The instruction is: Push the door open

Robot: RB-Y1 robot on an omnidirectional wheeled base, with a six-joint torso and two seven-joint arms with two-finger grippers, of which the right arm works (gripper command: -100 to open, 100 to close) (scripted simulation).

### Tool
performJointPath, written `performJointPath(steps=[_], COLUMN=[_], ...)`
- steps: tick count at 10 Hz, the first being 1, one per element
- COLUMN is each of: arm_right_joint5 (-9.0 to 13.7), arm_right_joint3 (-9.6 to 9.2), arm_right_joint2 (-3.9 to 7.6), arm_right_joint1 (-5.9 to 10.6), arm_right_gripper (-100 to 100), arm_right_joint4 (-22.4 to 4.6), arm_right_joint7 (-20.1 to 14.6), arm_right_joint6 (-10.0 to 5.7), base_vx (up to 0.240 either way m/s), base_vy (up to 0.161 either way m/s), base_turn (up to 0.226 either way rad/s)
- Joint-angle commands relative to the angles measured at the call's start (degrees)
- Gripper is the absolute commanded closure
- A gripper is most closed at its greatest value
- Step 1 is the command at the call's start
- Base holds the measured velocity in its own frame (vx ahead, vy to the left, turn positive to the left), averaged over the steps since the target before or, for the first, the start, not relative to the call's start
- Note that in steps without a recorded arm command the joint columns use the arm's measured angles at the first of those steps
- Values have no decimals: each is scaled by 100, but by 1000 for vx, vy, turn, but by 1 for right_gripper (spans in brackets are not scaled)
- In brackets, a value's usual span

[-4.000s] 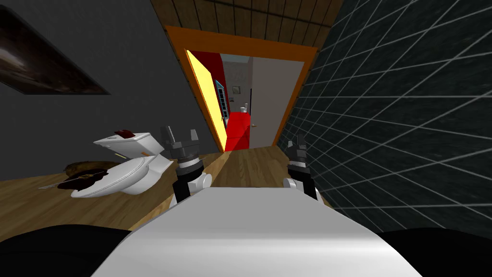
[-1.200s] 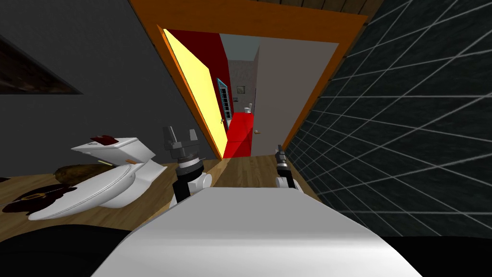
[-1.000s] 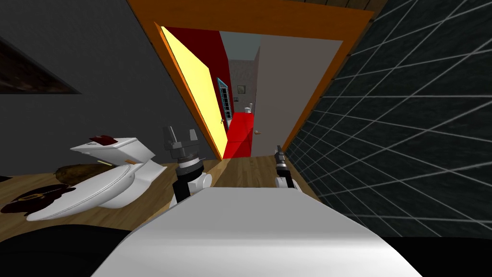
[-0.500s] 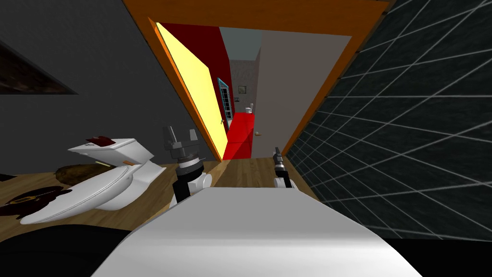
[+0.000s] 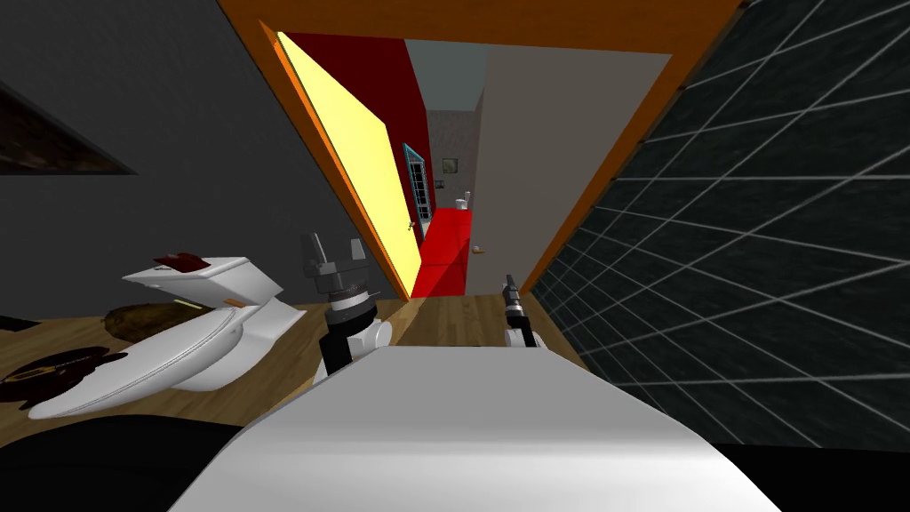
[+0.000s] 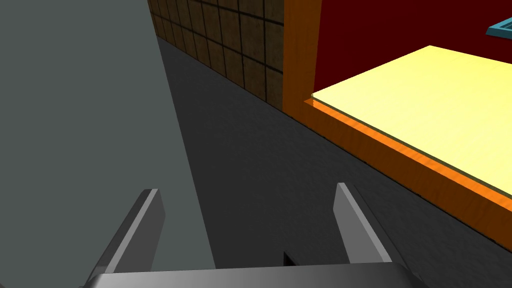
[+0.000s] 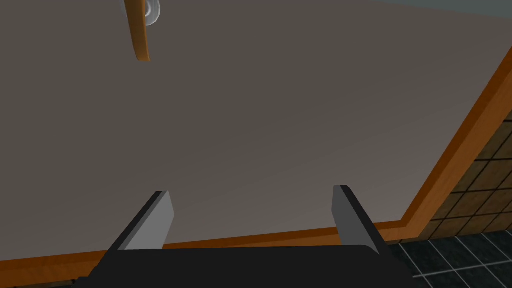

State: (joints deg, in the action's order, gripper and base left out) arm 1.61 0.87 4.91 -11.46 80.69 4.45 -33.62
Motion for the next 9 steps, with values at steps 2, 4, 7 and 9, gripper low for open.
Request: performJointPath(steps=[2, 4, 7, 9], arm_right_joint5=[-8, -9, -10, -11], arm_right_joint3=[-17, -24, -36, -43], arm_right_joint2=[-41, -58, -96, -124], arm_right_joint1=[122, 216, 352, 441], arm_right_gripper=[-100, -100, -100, -100], arm_right_joint4=[-334, -595, -969, -1213], arm_right_joint7=[-6, -20, -39, -52], arm_right_joint6=[-86, -155, -255, -321], base_vx=[100, 88, 97, 98], base_vy=[-20, -35, -27, -32], base_turn=[23, 30, 26, 28])
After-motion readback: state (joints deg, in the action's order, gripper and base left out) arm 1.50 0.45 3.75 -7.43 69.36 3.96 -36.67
